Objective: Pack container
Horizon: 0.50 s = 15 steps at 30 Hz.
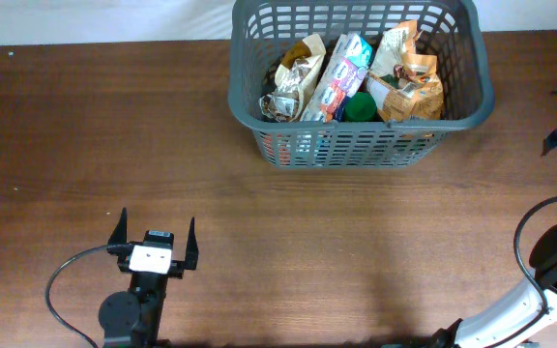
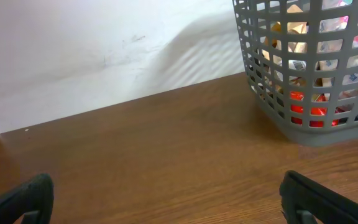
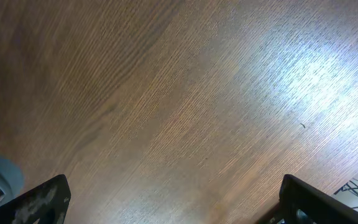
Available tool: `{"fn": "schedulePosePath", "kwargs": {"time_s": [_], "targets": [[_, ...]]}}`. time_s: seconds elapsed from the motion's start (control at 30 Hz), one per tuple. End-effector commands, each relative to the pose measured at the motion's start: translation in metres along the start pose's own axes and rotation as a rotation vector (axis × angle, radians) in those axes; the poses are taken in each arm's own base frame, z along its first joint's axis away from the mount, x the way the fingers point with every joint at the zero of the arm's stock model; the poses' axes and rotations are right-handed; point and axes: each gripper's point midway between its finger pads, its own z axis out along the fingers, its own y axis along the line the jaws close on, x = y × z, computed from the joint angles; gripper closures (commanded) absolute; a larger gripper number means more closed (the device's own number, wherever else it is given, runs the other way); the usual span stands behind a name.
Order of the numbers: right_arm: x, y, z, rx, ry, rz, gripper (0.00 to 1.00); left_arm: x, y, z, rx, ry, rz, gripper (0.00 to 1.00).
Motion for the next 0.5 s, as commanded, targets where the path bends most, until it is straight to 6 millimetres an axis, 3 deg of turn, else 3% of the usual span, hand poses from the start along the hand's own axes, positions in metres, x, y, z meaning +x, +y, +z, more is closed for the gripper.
{"fn": "schedulePosePath", "kwargs": {"time_s": [0.0, 0.3, 0.47], "targets": [[0.001, -0.002, 0.0, 0.009, -0.001, 0.013, 0.01, 0.002, 0.0, 0.0, -0.004, -0.003, 0.013, 0.01], [0.0, -0.003, 0.0, 0.012, -0.003, 0.014, 0.01, 0.002, 0.0, 0.0, -0.004, -0.003, 0.013, 0.01], [-0.015, 0.004, -0.012, -0.021, -0.1, 0.014, 0.01, 0.002, 0.0, 0.0, -0.004, -0.003, 0.013, 0.01]]}}
